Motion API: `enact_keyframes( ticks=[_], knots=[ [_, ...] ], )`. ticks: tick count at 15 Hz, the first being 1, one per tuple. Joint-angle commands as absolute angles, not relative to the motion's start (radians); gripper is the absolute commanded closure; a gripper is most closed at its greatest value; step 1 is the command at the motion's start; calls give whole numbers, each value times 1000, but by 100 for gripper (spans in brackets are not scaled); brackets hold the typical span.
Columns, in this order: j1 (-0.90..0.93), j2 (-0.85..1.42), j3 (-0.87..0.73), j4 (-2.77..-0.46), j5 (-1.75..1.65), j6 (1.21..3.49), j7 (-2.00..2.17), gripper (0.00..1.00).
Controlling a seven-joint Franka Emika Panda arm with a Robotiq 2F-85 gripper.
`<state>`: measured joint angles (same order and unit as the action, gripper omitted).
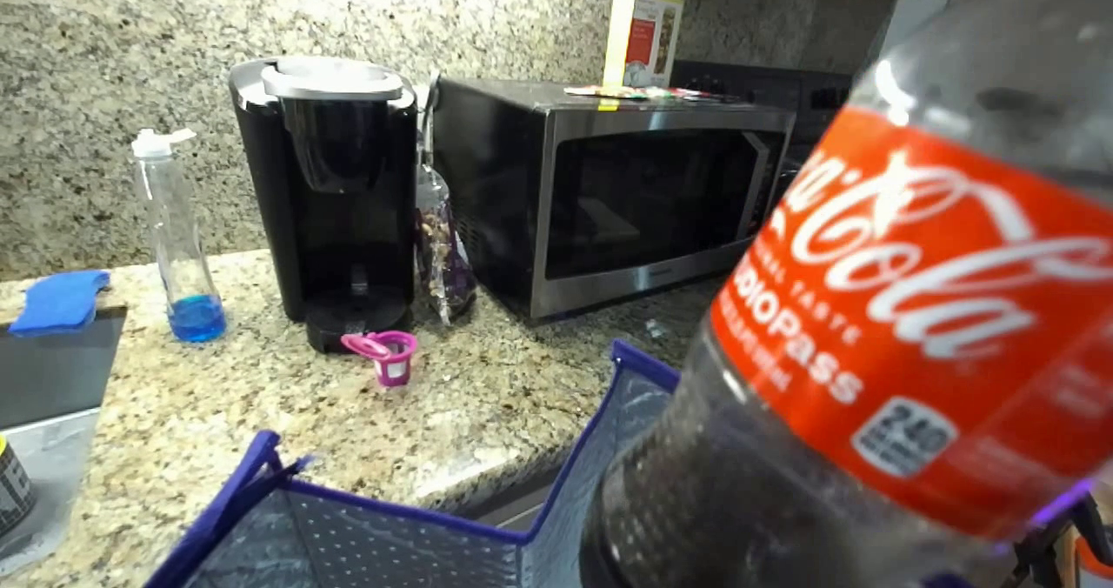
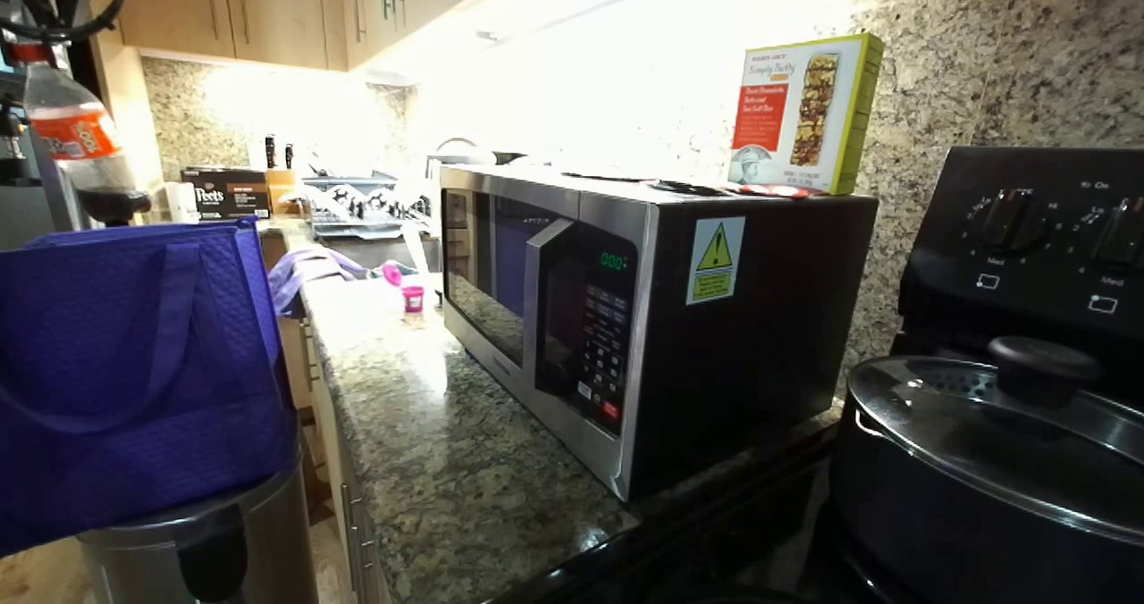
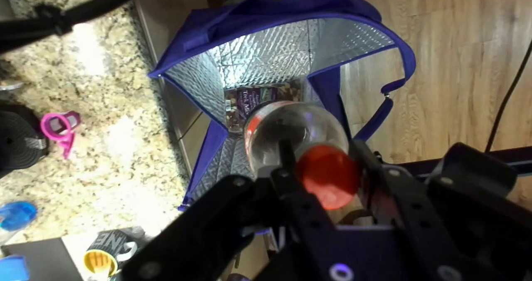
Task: Put the coca cola bottle in the blue bag
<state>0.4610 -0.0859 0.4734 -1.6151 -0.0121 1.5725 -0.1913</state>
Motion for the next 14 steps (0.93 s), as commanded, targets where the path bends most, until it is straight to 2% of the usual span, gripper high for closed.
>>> enact_keyframes(
  ticks=[1, 7, 14],
  knots=[
    [442, -11, 446, -1588, 59, 1544, -195, 85],
    [422, 92, 403, -1615, 68, 1574, -207, 85],
    [402, 186, 385, -1722, 112, 1790, -312, 85]
  ],
)
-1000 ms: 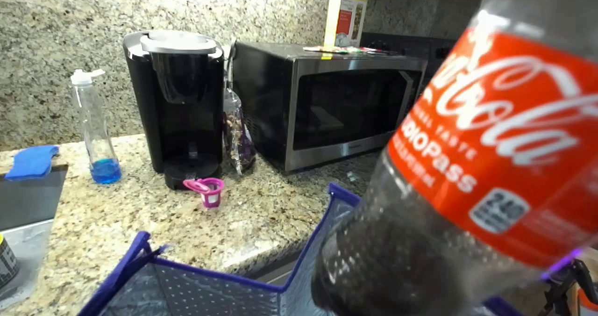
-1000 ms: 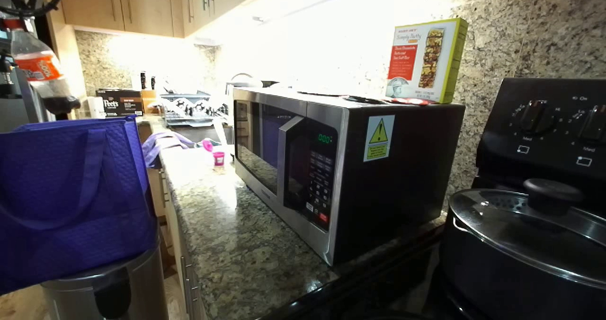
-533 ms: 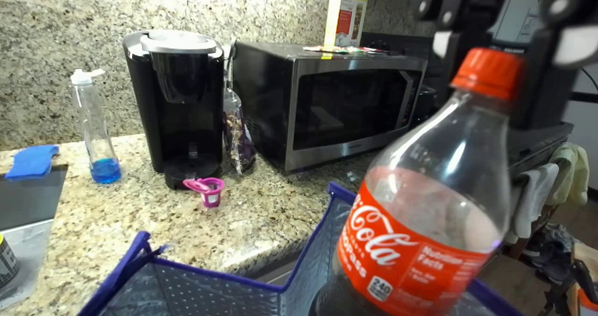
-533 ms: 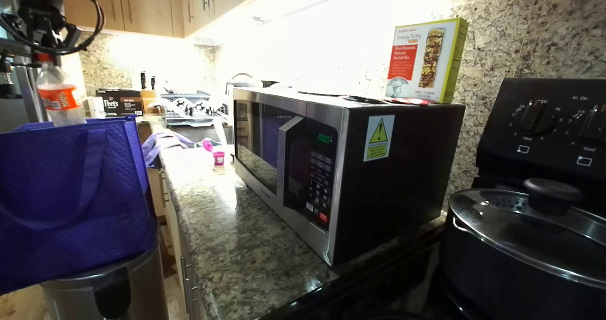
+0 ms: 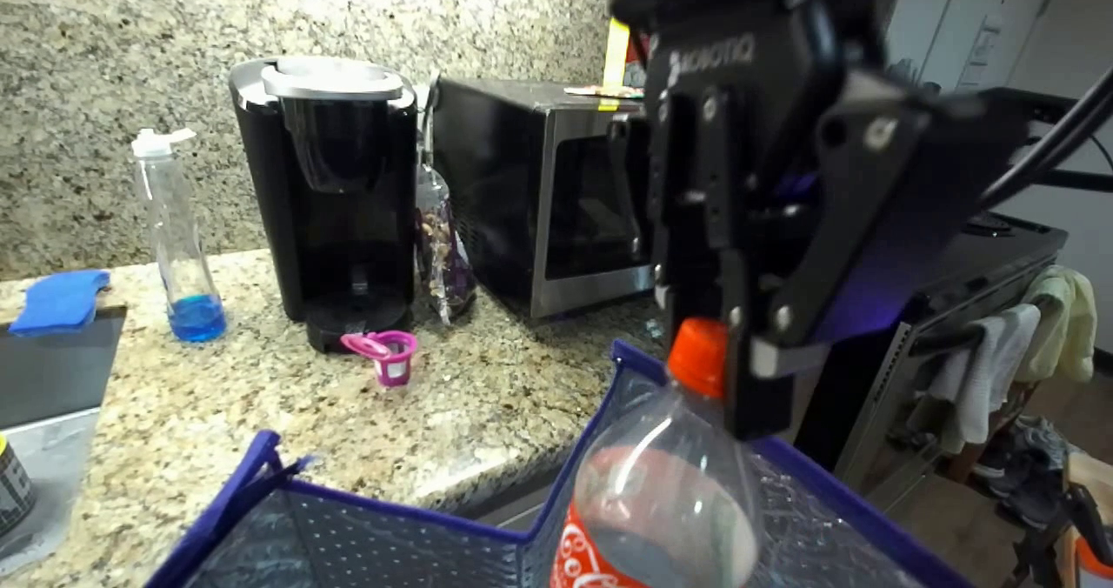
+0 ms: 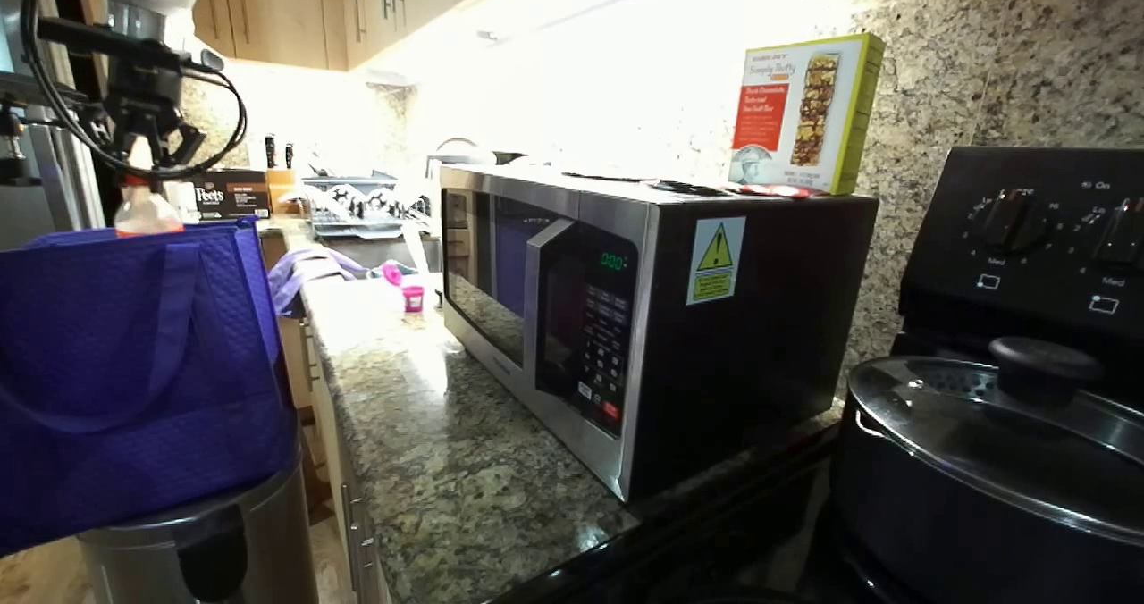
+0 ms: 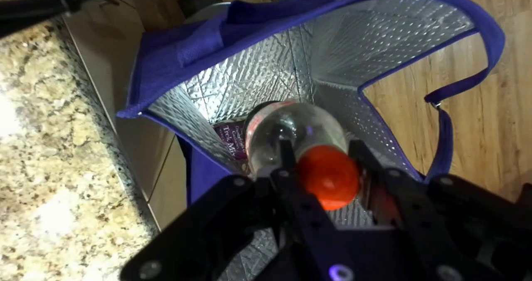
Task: Put the coca cola bottle in the blue bag
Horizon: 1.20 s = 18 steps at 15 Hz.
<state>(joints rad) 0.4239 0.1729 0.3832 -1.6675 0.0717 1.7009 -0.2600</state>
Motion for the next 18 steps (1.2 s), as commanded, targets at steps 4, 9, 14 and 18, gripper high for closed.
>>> enact_keyframes(
  ticks=[4, 9, 14, 18],
  knots=[
    [392, 233, 381, -1794, 113, 1912, -314, 85],
    [396, 286, 381, -1831, 87, 1979, -294, 86],
    [408, 317, 377, -1833, 60, 2005, -270, 79],
    [413, 304, 379, -1844, 52, 2021, -259, 25]
  ],
)
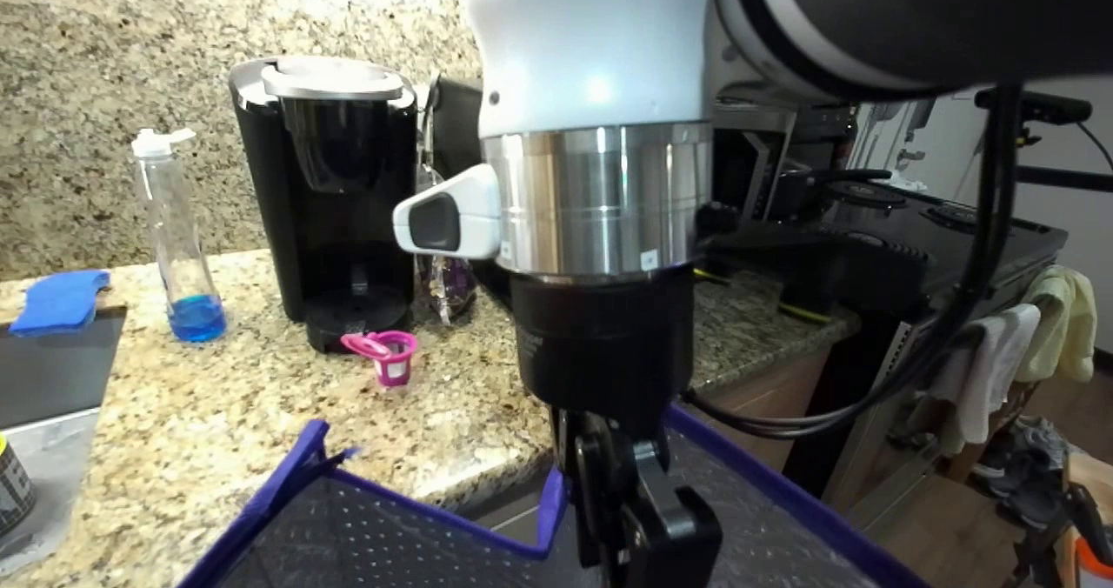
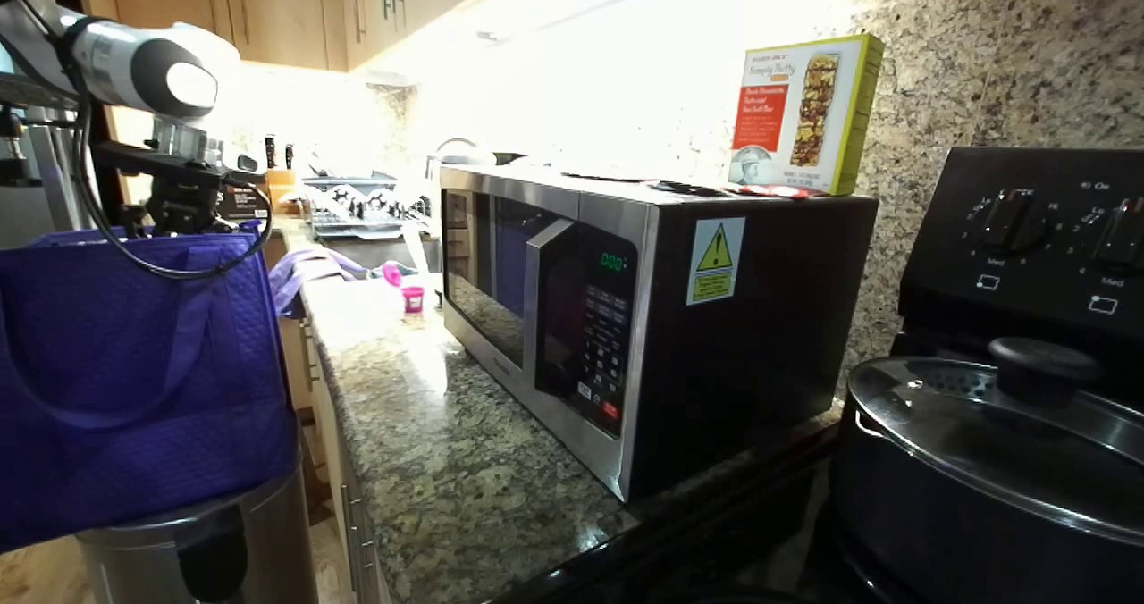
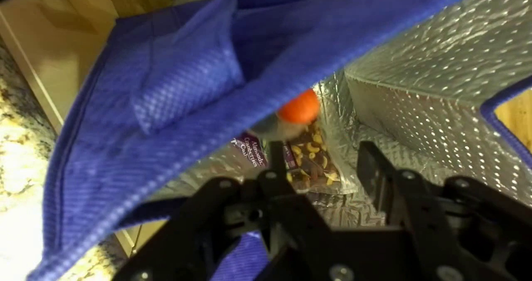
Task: Put the coca cola bottle in the blue bag
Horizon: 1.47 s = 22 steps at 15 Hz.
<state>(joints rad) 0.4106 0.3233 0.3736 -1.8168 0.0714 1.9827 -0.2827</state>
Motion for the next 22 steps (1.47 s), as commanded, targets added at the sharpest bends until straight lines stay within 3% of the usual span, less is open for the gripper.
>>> enact_keyframes(
  ticks=[1, 3, 5, 12, 22],
  knots=[
    [413, 303, 380, -1844, 55, 2023, -259, 19],
    [411, 290, 383, -1858, 59, 2041, -264, 7],
    [408, 262, 386, -1876, 64, 2064, -263, 0],
    [409, 71, 404, -2001, 72, 2166, -235, 0],
    [427, -364, 368, -2206, 184, 2098, -208, 0]
  ],
)
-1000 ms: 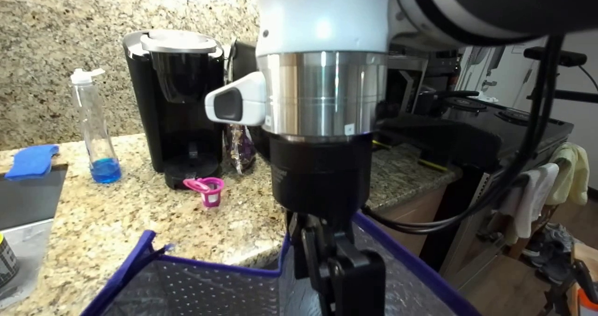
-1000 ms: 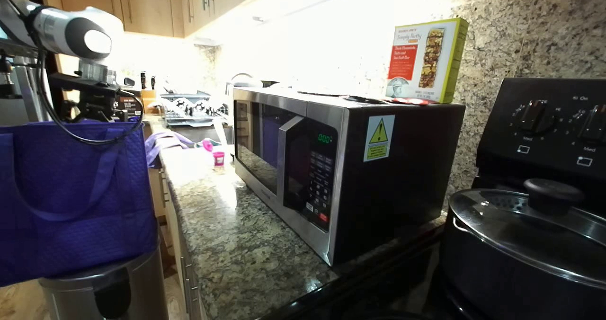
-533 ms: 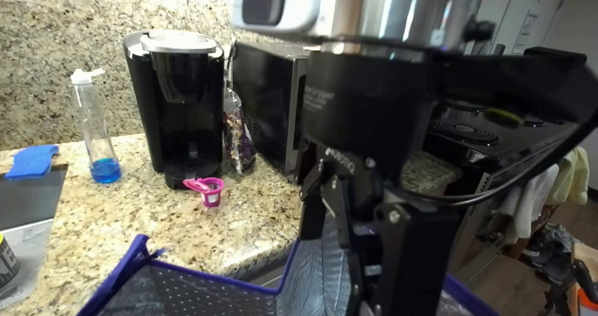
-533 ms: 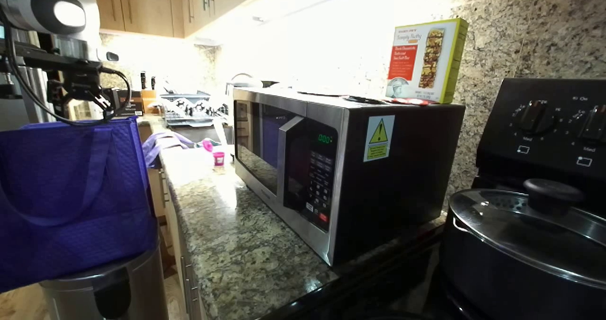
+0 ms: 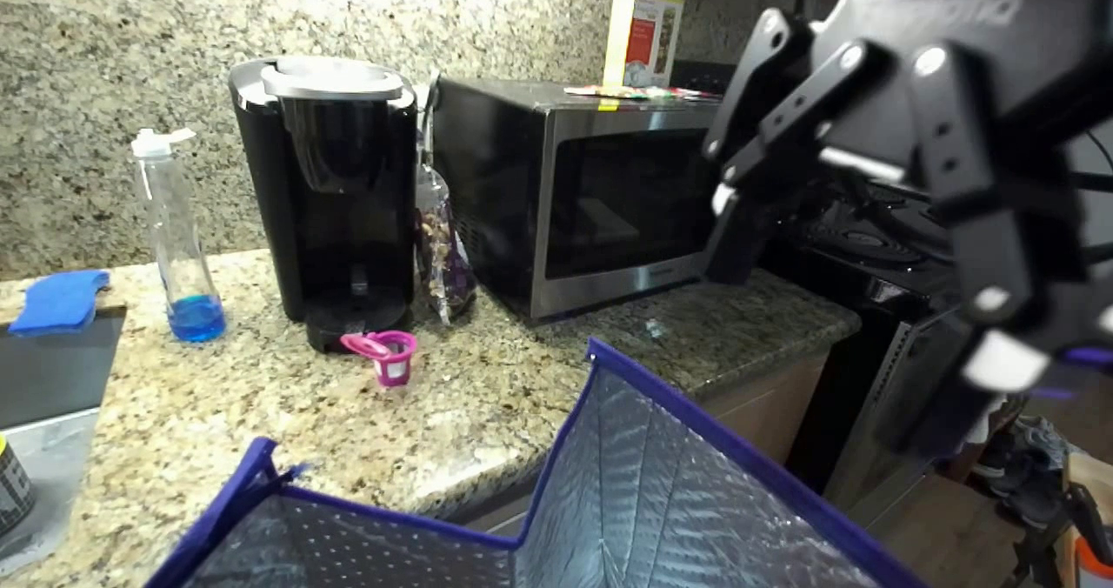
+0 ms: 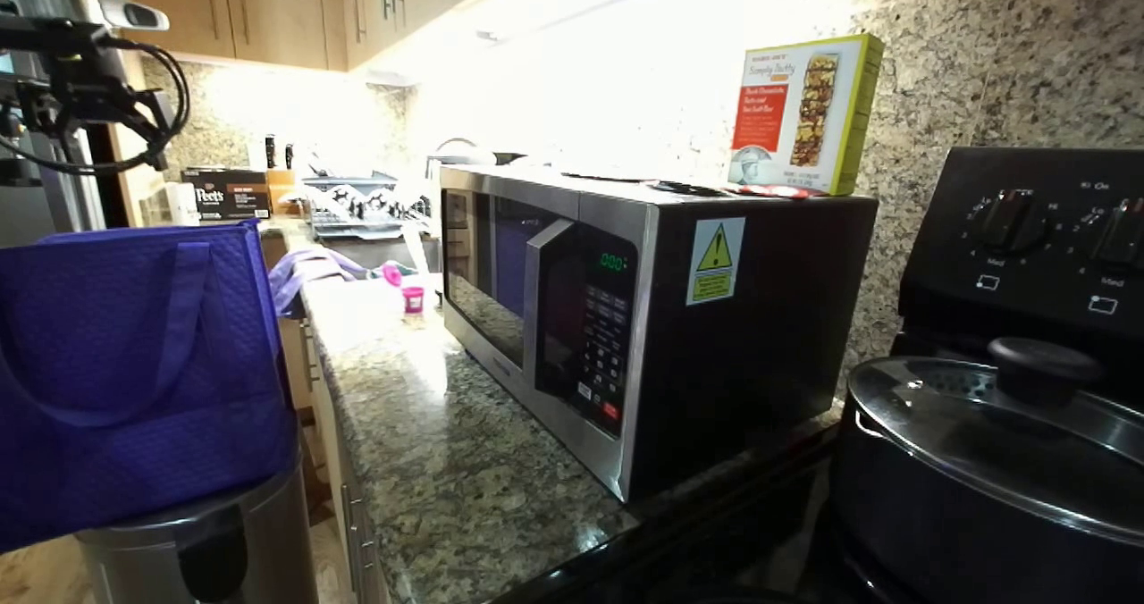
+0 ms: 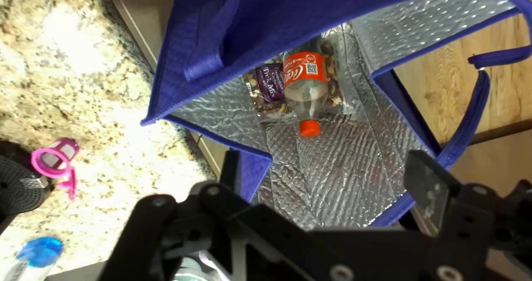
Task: Put the coca cola bottle in the blue bag
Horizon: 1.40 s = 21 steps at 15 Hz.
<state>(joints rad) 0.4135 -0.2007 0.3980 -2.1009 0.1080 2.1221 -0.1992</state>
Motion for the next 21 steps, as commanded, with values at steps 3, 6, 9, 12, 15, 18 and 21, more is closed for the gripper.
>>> enact_keyframes(
  ticks=[3, 6, 9, 12, 15, 18, 21],
  knots=[
    [446, -519, 317, -2283, 263, 2046, -193, 0],
    [452, -654, 244, -2314, 333, 1917, -182, 0],
    [390, -739, 208, -2274, 311, 1784, -98, 0],
    [298, -733, 201, -2180, 243, 1684, -9, 0],
    [205, -648, 216, -2048, 161, 1594, 57, 0],
    [136, -544, 233, -1919, 105, 1500, 138, 0],
    [137, -438, 197, -1806, 166, 1425, 134, 0]
  ],
)
